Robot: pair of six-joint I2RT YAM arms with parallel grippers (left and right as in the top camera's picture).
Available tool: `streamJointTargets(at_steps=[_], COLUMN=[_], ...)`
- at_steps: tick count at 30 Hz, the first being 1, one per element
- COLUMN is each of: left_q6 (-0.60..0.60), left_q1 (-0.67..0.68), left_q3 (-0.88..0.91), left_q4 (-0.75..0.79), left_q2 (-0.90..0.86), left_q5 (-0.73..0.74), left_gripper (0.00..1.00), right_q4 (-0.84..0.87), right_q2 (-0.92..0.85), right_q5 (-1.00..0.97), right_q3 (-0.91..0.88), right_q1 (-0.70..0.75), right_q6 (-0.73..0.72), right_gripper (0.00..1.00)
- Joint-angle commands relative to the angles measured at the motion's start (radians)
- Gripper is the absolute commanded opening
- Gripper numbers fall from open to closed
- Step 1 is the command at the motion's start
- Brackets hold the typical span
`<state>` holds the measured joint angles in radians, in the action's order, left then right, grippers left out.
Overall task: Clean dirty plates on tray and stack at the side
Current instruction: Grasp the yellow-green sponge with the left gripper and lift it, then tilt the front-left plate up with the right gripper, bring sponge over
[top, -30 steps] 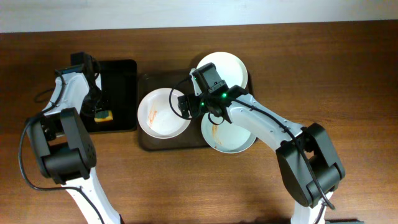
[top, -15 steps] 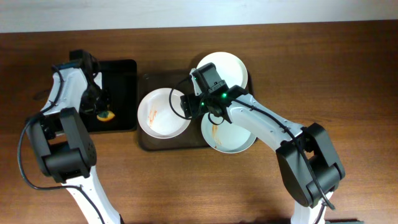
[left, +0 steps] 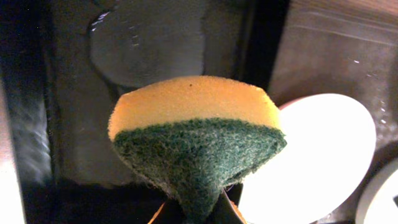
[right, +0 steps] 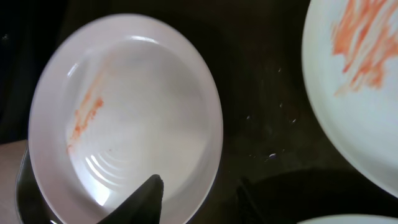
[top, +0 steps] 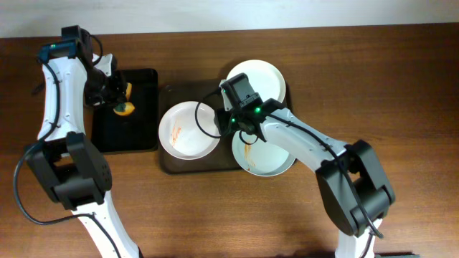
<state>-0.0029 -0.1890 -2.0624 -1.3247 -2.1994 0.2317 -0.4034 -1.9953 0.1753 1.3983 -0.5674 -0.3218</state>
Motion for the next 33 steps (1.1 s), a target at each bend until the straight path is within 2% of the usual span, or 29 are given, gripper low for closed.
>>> streamJointTargets(at_steps=[1, 11, 23, 28, 33], left_q6=[0.064, 0.08, 0.08, 0.08, 0.08], left_q1=[0.024, 0.039, 0.134, 0.162, 0.17], left_q3=[-0.019, -0.019, -0.019, -0.019, -0.019], left_q4=[-0.004, 0.06, 0.106, 0.107, 0.105], left_q2=[0.003, 0.003, 0.003, 0.003, 0.002], left_q5=[0.041, -0.013, -0.038, -0.037, -0.033], left_gripper=[0.01, 0.01, 0.01, 0.01, 0.01], right_q4=[0.001, 0.006, 0.027, 0.032, 0.025], right_q2=[-0.051, -0.098, -0.123, -0.123, -0.123], right_q5=[0.078, 0.135, 0.138, 0.139, 0.169], right_q3=[0.014, 0.014, 0.014, 0.014, 0.026], right_q1=[0.007, 0.038, 0.038, 0.038, 0.073], right_q6=[-0.026, -0.154, -0.264, -0.286, -0.275], right_gripper=[0.43, 0.41, 0.24, 0.06, 0.04])
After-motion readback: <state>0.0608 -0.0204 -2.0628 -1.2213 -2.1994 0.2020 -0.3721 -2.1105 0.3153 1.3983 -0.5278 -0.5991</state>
